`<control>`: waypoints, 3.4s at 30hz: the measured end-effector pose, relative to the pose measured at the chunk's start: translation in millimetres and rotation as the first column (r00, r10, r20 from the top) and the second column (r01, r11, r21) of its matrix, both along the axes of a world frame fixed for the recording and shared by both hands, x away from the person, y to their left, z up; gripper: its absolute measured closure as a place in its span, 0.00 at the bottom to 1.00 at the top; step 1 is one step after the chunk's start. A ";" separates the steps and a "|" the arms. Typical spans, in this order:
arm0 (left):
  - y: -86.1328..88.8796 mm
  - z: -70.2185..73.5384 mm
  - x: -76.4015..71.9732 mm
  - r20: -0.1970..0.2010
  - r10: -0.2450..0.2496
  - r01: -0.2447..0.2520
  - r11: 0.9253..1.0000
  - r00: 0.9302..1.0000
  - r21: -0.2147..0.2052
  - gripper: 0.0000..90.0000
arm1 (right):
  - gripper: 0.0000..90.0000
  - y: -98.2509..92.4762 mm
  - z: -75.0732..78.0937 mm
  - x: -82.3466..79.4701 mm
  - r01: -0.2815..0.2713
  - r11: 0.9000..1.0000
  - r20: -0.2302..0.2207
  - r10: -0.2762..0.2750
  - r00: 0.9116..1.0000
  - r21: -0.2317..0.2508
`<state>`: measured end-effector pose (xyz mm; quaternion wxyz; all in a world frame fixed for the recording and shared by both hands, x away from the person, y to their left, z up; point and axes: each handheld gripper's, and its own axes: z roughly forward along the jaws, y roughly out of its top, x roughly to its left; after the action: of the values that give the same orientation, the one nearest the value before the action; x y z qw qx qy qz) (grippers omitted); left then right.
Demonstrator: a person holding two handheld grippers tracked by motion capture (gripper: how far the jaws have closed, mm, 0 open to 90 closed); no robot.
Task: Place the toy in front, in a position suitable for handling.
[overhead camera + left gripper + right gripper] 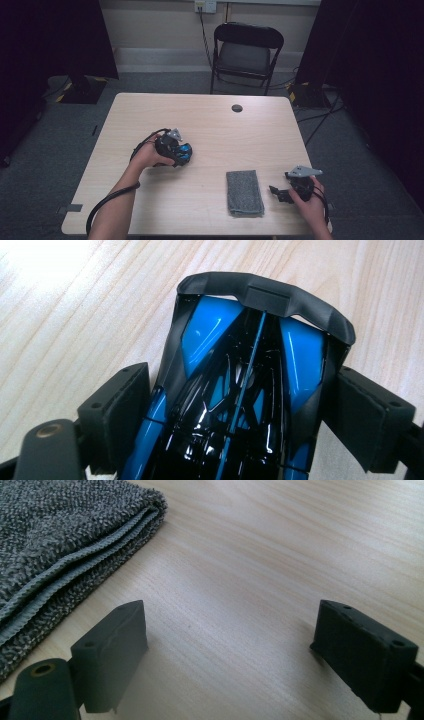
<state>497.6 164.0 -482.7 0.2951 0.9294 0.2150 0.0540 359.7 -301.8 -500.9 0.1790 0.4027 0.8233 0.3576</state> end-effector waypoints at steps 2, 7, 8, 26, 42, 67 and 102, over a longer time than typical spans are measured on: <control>-0.2 -0.4 -1.7 0.007 0.015 -0.014 1.000 1.000 -0.021 0.18 | 0.14 0.0 0.0 0.0 0.000 1.000 0.000 0.000 1.000 0.000; 5.8 2.9 -1.1 0.020 0.035 -0.035 0.999 0.999 -0.016 0.24 | 0.14 0.0 0.0 0.0 0.000 1.000 0.000 0.000 1.000 0.000; 7.6 4.3 -0.3 0.028 0.050 -0.050 0.999 0.998 0.000 0.24 | 0.14 0.0 0.0 0.0 0.000 1.000 0.000 0.000 1.000 0.000; 15.2 14.8 -0.7 0.051 0.175 -0.174 0.985 0.983 -0.016 0.28 | 0.14 0.1 0.1 0.0 0.001 1.000 -0.001 -0.001 1.000 0.000; 9.8 6.1 1.4 0.046 0.174 -0.175 0.985 0.984 0.006 0.28 | 0.14 0.1 0.1 0.0 0.001 1.000 -0.001 -0.001 1.000 0.000; 2.2 -3.4 6.0 0.036 0.196 -0.195 0.980 0.980 -0.028 0.21 | 0.14 0.1 0.0 0.0 0.001 1.000 0.000 -0.001 1.000 0.000; 23.2 68.8 -9.1 0.137 0.279 -0.271 0.960 0.951 -0.068 0.28 | 0.14 0.3 0.1 0.2 0.001 1.000 -0.001 -0.001 1.000 0.000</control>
<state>488.5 187.2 -413.9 0.3221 0.8765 0.3215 0.1570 359.9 -301.5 -500.8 0.1787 0.4033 0.8233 0.3572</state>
